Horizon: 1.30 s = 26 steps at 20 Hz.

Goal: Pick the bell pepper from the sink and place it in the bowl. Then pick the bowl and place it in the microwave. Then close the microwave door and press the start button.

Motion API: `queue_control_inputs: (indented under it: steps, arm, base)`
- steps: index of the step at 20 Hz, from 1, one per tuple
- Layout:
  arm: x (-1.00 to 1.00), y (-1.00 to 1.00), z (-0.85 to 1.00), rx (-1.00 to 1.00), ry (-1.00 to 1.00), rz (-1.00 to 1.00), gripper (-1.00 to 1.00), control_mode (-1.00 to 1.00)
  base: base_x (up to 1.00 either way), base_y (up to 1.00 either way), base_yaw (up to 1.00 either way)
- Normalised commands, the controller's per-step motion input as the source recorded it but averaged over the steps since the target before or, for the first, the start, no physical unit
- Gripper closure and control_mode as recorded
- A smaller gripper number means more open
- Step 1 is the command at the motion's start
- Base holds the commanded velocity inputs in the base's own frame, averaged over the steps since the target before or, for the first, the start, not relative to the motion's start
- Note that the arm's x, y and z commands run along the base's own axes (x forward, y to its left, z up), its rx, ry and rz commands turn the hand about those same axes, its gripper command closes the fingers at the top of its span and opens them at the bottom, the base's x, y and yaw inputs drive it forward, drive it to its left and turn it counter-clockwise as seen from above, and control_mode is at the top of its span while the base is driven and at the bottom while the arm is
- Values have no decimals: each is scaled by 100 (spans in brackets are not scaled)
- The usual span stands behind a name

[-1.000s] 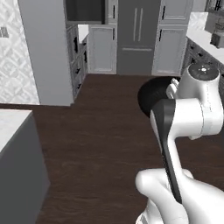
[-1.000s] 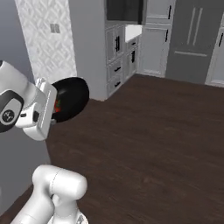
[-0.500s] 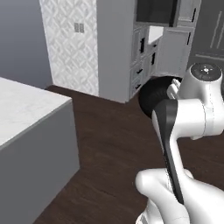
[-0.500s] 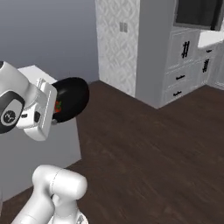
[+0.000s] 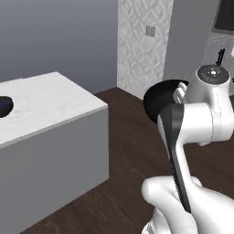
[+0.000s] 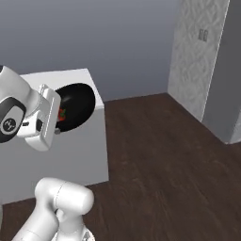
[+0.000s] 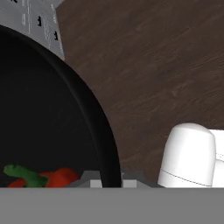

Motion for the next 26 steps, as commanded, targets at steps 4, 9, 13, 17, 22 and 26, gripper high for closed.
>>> queue_control_inputs:
  steps: [4, 9, 13, 17, 22, 26]
  arm:
    - [0, 0, 0, 0, 0, 0, 100, 100]
    - [0, 0, 0, 0, 0, 0, 100, 100]
    - [0, 0, 0, 0, 0, 0, 100, 100]
    - [0, 0, 0, 0, 0, 0, 100, 100]
    - [0, 0, 0, 0, 0, 0, 100, 100]
    - [0, 0, 0, 0, 0, 0, 100, 100]
  base:
    - [11, -97, 52]
    - [-2, -100, 39]
    - [-17, -100, 36]
    - [-31, -100, 34]
    - [-53, -100, 35]
    - [-63, -100, 24]
